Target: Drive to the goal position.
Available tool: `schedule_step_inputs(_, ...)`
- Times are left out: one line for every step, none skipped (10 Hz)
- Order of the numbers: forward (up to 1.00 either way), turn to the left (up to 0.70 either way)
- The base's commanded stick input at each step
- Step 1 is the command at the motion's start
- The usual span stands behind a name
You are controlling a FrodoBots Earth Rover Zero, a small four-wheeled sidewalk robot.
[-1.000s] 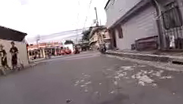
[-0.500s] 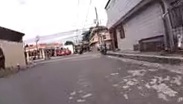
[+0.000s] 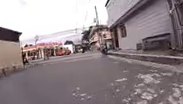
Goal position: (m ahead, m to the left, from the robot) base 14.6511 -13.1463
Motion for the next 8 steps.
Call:
schedule_step_inputs(1.0,0.0)
schedule_step_inputs(1.0,0.0)
schedule_step_inputs(1.0,0.0)
schedule_step_inputs(1.0,0.0)
schedule_step_inputs(1.0,0.0)
schedule_step_inputs(1.0,0.0)
schedule_step_inputs(1.0,0.0)
schedule_step_inputs(1.0,0.0)
